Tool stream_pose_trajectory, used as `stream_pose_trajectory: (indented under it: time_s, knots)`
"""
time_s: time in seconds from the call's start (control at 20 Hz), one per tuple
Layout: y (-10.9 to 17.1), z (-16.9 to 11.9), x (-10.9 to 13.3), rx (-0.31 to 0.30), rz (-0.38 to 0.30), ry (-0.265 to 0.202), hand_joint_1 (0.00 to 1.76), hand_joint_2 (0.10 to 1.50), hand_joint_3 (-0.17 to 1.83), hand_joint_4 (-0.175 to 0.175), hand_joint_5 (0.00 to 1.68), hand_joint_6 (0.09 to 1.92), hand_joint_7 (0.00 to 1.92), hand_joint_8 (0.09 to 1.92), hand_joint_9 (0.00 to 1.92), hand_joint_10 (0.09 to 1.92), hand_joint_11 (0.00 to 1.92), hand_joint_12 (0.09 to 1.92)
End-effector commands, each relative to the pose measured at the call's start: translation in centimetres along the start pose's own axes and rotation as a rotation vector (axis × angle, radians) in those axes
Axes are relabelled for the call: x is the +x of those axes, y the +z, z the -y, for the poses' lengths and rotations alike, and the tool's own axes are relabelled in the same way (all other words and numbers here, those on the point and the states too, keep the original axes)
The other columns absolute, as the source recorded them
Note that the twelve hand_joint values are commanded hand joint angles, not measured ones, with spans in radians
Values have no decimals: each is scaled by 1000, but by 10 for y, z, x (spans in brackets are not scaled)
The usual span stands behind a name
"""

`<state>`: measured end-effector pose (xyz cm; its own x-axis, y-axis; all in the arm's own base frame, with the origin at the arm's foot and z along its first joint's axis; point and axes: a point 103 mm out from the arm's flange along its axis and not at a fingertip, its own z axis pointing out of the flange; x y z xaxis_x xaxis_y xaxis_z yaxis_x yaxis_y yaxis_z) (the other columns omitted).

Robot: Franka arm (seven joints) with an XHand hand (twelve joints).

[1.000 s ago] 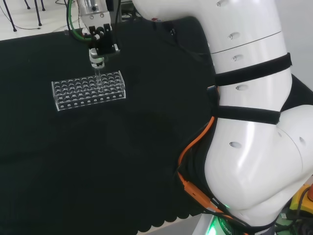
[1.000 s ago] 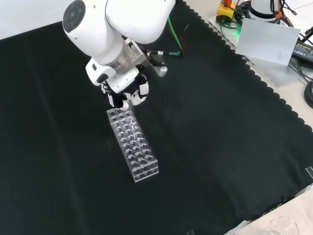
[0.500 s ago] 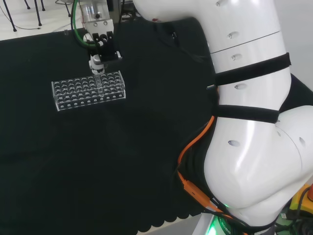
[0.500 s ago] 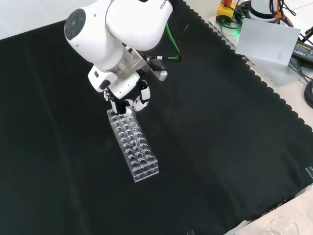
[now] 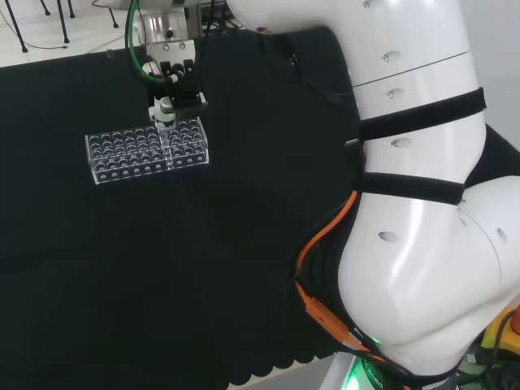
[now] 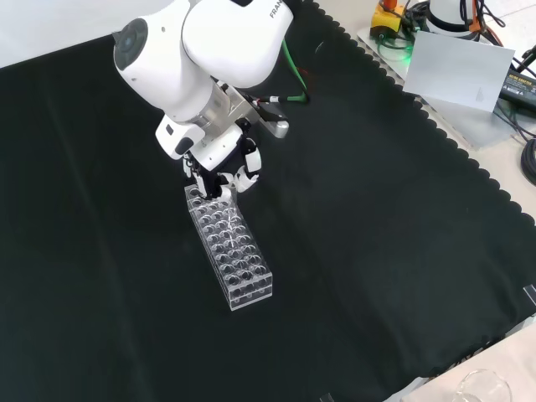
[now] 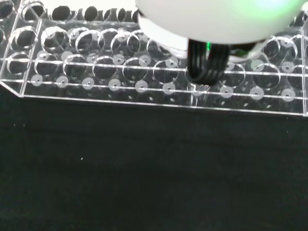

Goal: Put the test tube back in the rack.

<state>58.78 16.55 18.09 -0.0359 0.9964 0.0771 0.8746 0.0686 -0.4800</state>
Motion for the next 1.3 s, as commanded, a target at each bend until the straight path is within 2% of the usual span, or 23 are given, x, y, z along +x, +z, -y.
stream_pose_trajectory:
  time_s: [0.05,0.1,0.2,0.25,0.35,0.5,0.85,1.05,1.2,1.3]
  knots:
    - [0,-2,0,93,-34,-30,1386,565,852,-175,1186,865,1300,884,1210,844,789,1277]
    - [-1,-2,1,114,-29,-41,1337,539,849,-175,1053,878,1270,860,1187,866,683,1340]
    - [-5,0,4,111,-38,-60,1247,453,856,-114,644,861,973,876,965,910,407,1472]
    - [-9,0,6,103,-40,-69,1214,428,854,-86,498,817,808,910,829,941,304,1515]
    - [-17,1,9,85,-49,-86,1168,407,843,-52,355,713,568,961,622,989,170,1566]
    - [-31,4,14,63,-63,-115,1136,404,832,-33,306,620,425,987,509,1020,98,1590]
    - [-89,29,13,-38,-120,-177,1120,420,795,-25,306,524,361,997,480,1028,53,1604]
    - [-137,64,6,-180,-136,-220,1011,488,785,-31,303,481,337,999,466,1026,30,1610]
    - [-170,99,-1,-327,-74,-258,951,526,784,-49,302,465,330,1000,461,1025,25,1611]
    - [-186,122,-7,-393,-34,-266,941,539,771,-54,310,444,328,1001,461,1023,23,1613]
